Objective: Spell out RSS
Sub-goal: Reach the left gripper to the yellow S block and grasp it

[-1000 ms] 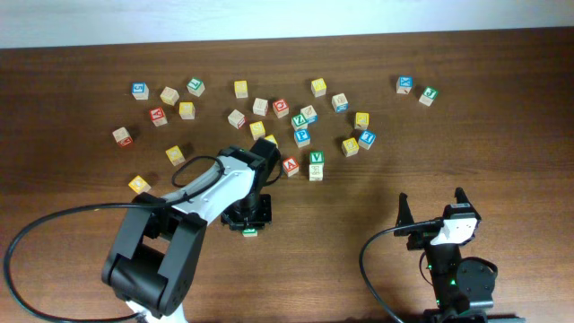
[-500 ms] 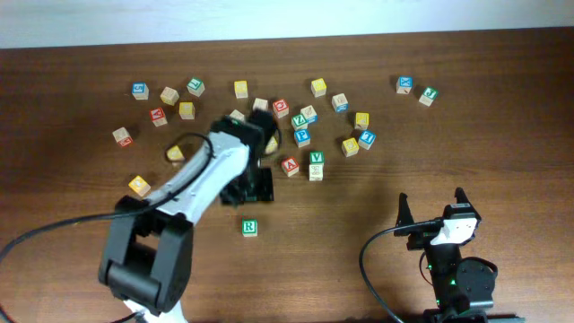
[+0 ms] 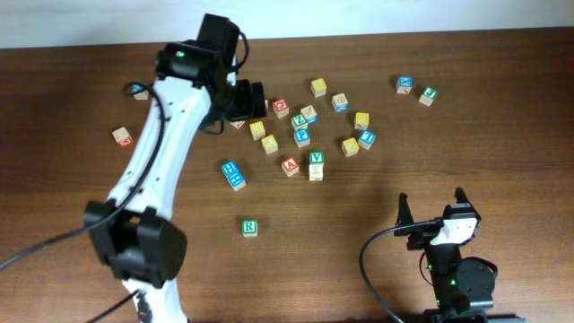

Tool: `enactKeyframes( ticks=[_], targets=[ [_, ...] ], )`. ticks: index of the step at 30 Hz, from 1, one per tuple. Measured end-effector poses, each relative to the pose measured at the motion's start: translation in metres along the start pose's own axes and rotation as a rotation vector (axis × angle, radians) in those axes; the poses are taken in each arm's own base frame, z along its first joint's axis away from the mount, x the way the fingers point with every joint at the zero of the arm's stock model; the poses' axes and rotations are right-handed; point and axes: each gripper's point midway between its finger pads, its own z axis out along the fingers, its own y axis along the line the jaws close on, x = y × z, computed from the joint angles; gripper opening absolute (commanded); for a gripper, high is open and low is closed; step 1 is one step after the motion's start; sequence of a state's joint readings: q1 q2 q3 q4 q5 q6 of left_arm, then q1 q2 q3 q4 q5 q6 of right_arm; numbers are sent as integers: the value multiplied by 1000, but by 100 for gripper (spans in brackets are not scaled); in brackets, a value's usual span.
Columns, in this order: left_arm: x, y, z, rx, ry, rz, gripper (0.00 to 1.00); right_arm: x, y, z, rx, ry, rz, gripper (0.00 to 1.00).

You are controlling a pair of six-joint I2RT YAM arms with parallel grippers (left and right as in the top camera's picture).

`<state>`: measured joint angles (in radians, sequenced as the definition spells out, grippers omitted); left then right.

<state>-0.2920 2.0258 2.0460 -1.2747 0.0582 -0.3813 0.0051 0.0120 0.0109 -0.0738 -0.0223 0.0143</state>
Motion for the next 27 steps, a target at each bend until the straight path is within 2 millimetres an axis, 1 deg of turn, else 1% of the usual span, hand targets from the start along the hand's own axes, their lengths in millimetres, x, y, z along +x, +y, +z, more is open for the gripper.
enactKeyframes(
  ticks=[1, 2, 3, 4, 7, 8, 9, 10, 12, 13, 14, 15, 16, 17, 19, 21, 23, 27],
  targets=[
    [-8, -5, 10, 19, -15, 2, 99, 0, 0, 0, 0, 0, -1, 98],
    [-19, -11, 15, 44, -53, 5, 99, 0, 0, 0, 0, 0, 0, 98],
    [-25, -14, 15, 57, -74, -7, 99, 0, 0, 0, 0, 0, 0, 98],
    [-27, -13, 15, 51, -85, -56, 99, 0, 0, 0, 0, 0, 0, 98],
    [-34, 0, 17, -12, -122, -224, 99, 0, 0, 0, 0, 0, 0, 98],
    [-39, 2, 25, -25, -135, -260, 99, 0, 0, 0, 0, 0, 0, 98],
    [-39, 4, 33, -37, -129, -275, 100, 0, 0, 0, 0, 0, 0, 98],
    [-40, 5, 42, -45, -124, -286, 98, 0, 0, 0, 0, 0, 0, 98],
    [-36, 10, 74, -81, -79, -299, 89, 0, 0, 0, 0, 0, -1, 98],
    [-31, 13, 90, -101, -50, -296, 88, 0, 0, 0, 0, 0, 0, 98],
    [-28, 15, 97, -111, -34, -292, 88, 0, 0, 0, 0, 0, 0, 98],
    [-24, 15, 103, -123, -16, -288, 80, 0, 0, 0, 0, 0, 0, 98],
    [-19, 16, 116, -137, 10, -284, 78, 0, 0, 0, 0, 0, 0, 98],
    [-16, 16, 121, -142, 19, -281, 77, 0, 0, 0, 0, 0, 0, 98],
    [-10, 8, 141, -147, 45, -207, 73, 0, 0, 0, 0, 0, 0, 98],
    [-5, 0, 147, -148, 54, -161, 70, 0, 0, 0, 0, 0, 0, 98],
    [-3, -4, 147, -165, 44, -138, 70, 0, 0, 0, 0, 0, 0, 98],
    [-5, 0, 146, -201, 22, -138, 69, 0, 0, 0, 0, 0, 0, 98]
  ],
)
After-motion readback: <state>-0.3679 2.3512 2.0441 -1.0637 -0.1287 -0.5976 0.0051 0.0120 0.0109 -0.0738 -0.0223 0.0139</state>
